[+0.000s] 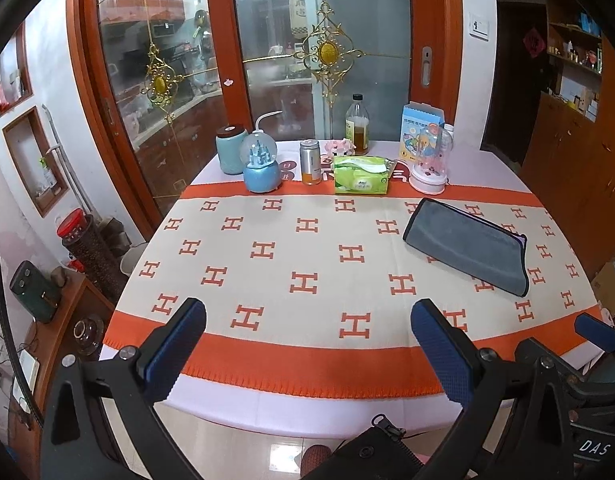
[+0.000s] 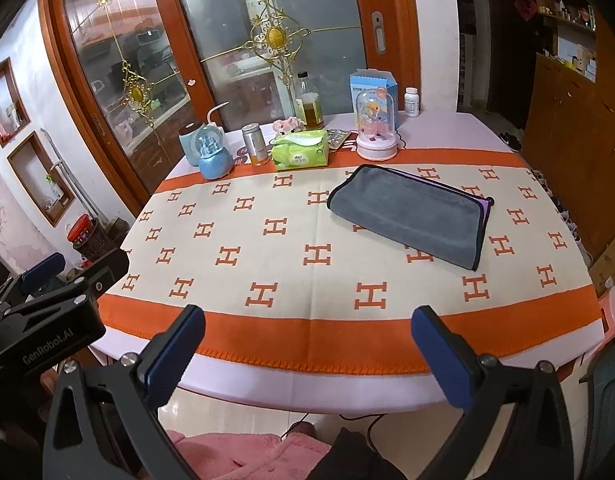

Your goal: Fold towel

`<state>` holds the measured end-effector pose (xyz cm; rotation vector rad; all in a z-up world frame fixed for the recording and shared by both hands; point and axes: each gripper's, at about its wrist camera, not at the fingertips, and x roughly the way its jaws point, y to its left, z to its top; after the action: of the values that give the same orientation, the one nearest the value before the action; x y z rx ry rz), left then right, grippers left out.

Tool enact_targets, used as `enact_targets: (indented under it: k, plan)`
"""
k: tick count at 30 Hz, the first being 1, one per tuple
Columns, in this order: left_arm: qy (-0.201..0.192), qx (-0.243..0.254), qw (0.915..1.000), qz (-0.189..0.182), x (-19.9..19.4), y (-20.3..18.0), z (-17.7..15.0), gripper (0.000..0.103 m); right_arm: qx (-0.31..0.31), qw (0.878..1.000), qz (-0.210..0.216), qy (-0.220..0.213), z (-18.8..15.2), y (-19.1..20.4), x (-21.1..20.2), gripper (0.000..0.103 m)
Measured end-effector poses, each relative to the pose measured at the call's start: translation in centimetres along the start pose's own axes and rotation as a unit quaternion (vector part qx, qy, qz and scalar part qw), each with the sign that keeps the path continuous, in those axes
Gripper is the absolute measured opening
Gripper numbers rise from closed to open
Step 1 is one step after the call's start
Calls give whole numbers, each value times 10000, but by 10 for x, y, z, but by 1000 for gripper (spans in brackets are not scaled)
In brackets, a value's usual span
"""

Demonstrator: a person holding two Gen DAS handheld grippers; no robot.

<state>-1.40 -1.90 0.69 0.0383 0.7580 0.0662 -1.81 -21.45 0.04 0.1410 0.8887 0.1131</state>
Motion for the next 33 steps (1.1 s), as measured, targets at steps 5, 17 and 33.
enact_targets:
  k: [5,17,33]
  plan:
    - [2,9,10000,-54,1,1,2,102,1,10000,0,38,1,2,3,103]
    - [13,14,10000,-64,4,1,4,102,-19,9999,-13,119,4,5,9,103]
    - [53,49,9999,-131,13,3,5,102,-19,9999,-37,151,2,5,13,103]
